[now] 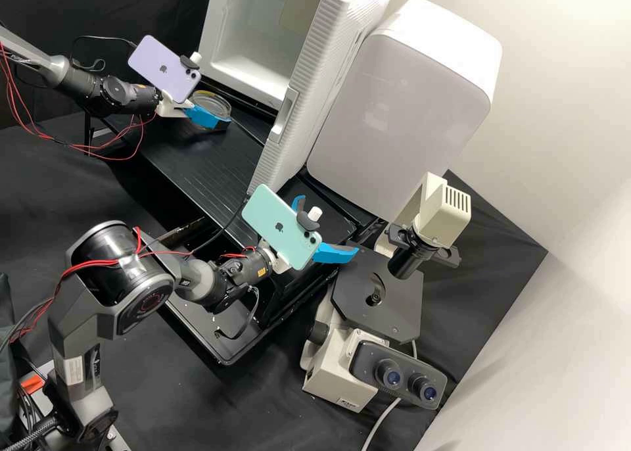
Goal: Take the petri dish out of the incubator
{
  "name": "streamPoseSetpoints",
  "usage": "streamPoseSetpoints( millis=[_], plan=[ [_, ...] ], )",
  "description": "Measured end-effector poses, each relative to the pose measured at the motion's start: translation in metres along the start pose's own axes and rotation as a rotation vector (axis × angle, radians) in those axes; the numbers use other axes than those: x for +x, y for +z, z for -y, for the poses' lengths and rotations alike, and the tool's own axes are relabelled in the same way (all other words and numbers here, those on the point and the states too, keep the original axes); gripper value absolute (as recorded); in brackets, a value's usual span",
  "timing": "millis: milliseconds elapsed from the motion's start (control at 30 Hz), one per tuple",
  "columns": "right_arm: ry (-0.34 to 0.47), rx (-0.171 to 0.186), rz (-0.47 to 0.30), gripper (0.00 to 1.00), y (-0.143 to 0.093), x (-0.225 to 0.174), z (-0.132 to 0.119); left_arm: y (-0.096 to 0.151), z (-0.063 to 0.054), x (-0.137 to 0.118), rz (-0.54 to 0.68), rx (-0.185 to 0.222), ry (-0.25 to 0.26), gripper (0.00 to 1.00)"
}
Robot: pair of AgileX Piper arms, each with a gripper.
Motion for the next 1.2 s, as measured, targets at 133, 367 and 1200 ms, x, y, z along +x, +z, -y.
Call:
streamPoseSetpoints(
  millis=[133, 367, 1200],
  plan=[
    [0.000, 0.000, 0.000, 1.00, 0.0000, 0.0000, 0.0000, 0.0013, 0.0006, -0.0005, 0.003, 0.000, -0.001, 0.00],
    [0.000, 0.000, 0.000, 1.00, 0.0000, 0.0000, 0.0000, 0.0013, 0.0006, -0.0005, 0.003, -0.002, -0.001, 0.00],
    [0.000, 0.000, 0.000, 1.00, 0.0000, 0.0000, 0.0000, 0.0026, 0.0011, -0.0009, 0.011, 0.001, -0.004, 0.00]
  ],
)
